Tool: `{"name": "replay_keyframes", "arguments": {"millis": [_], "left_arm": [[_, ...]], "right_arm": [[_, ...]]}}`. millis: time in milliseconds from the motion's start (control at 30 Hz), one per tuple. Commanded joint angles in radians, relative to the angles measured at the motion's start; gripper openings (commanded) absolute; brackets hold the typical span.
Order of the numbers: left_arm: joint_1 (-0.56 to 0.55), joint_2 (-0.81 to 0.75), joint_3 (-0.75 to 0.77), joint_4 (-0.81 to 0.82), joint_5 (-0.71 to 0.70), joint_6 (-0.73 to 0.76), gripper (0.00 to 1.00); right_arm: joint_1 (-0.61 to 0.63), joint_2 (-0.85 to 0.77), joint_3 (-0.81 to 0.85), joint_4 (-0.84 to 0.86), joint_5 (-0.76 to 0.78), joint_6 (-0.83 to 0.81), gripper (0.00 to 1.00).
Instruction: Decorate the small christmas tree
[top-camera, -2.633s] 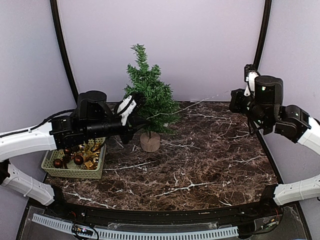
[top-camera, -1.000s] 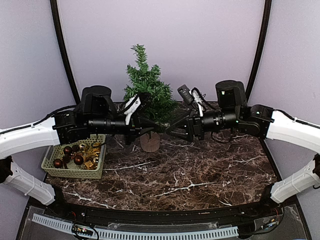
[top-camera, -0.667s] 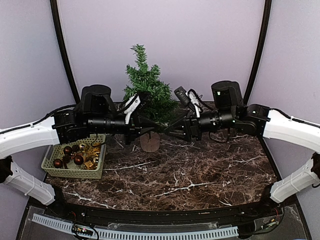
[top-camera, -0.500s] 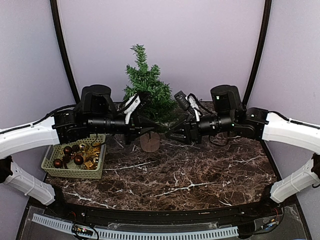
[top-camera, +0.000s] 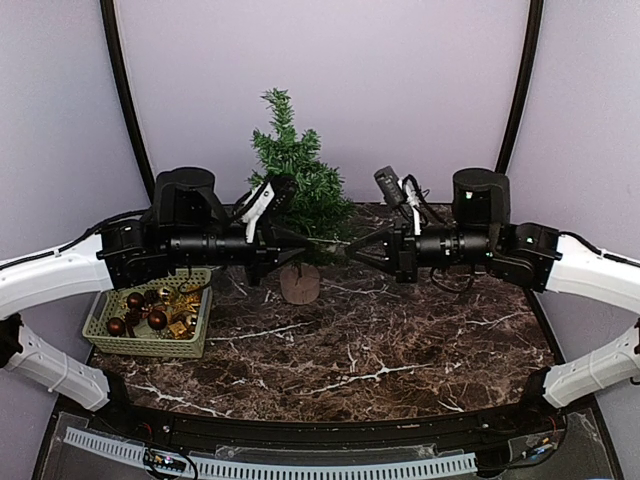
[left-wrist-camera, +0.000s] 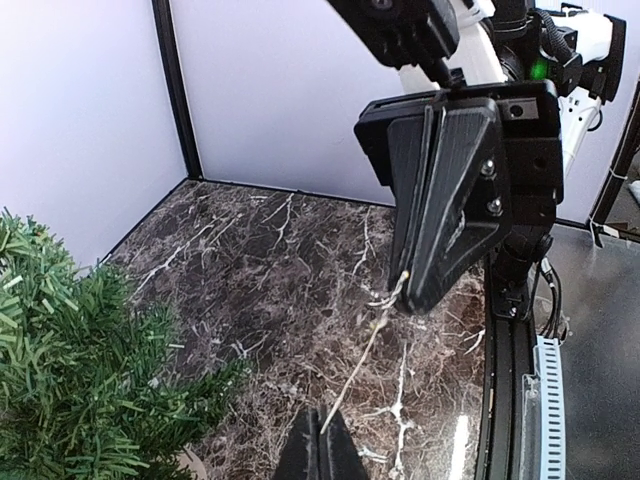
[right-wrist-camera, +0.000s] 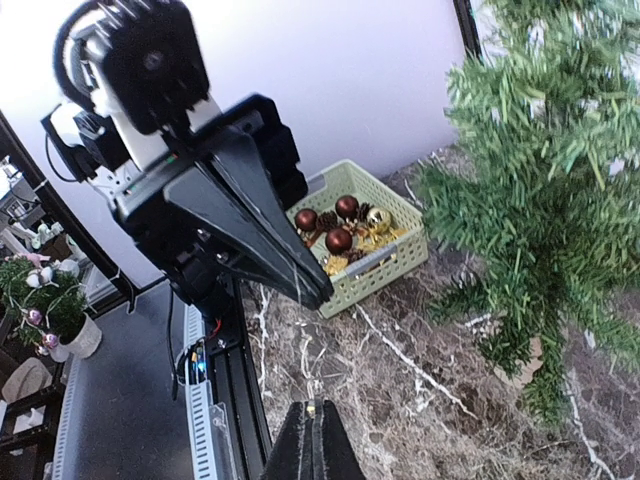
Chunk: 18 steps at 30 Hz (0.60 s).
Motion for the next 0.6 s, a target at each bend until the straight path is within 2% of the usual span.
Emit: {"name": "replay_keyframes", "arguments": {"millis": [0, 567], "left_arm": [[0.020, -0.070, 0.009, 0.035, -0.035, -0.080, 0.00], [0.044, -0.091, -0.014, 0.089, 0.087, -0.122, 0.00]], "right_arm": [[0.007, -0.066, -0.014, 0.053, 0.039, 0.023, 0.00], [0.007, -0.080, 0.012, -0.006, 0.052, 0.009, 0.00]]}}
